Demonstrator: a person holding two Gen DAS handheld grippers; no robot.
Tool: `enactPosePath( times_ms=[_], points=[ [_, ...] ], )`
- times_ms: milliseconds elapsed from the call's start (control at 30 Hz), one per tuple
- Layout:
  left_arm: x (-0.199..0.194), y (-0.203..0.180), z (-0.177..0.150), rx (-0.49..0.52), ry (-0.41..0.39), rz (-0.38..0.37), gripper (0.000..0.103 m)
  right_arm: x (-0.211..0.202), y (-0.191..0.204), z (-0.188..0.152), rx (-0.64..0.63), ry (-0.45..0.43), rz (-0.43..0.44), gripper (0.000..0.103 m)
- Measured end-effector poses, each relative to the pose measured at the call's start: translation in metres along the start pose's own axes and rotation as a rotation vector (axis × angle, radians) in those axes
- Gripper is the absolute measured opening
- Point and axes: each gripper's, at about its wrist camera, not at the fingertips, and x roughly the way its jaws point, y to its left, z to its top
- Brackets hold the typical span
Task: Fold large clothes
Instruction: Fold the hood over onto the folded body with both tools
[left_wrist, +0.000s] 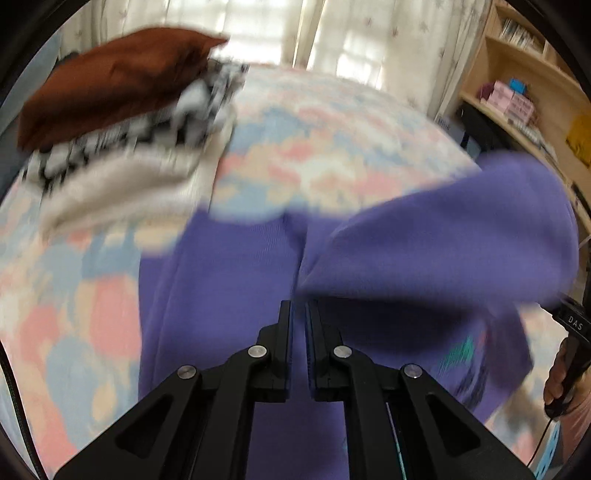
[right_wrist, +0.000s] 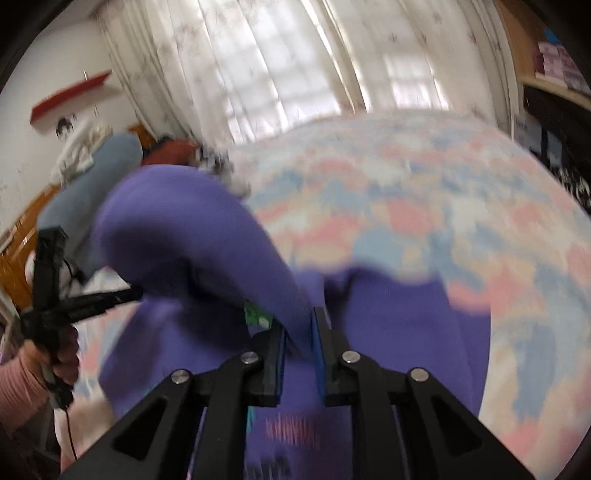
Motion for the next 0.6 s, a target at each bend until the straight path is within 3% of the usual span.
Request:
enactPosePath(
  times_ms=[167, 267, 333, 367, 467, 600],
  points=[
    [0.003, 0.021, -0.055, -0.053, 0.113, -0.055, 0.008, 0.004, -0.010, -0.060, 0.085, 0.123, -0.004, 0.017],
    [-0.004, 0.029, -0.072, -0.085, 0.113, -0.133, 0.014, -0.002, -0.011, -0.079, 0.140, 0.142, 0.020, 0.019],
    [-0.006, 0.032, -0.076, -0.106, 0.108, -0.181, 0.023, -0.005, -0.011, -0.088, 0.197, 0.158, 0.063, 0.038],
    [-0.006, 0.033, -0.076, -0.116, 0.106, -0.208, 0.028, -0.006, -0.009, -0.090, 0.215, 0.159, 0.078, 0.042],
    [-0.011, 0.026, -0.080, -0.117, 0.083, -0.296, 0.039, -0.015, 0.000, -0.094, 0.244, 0.137, 0.141, 0.046],
    [-0.004, 0.014, -0.077, -0.169, 0.052, -0.401, 0.042, -0.017, 0.014, -0.092, 0.284, 0.104, 0.257, 0.057]
  ],
)
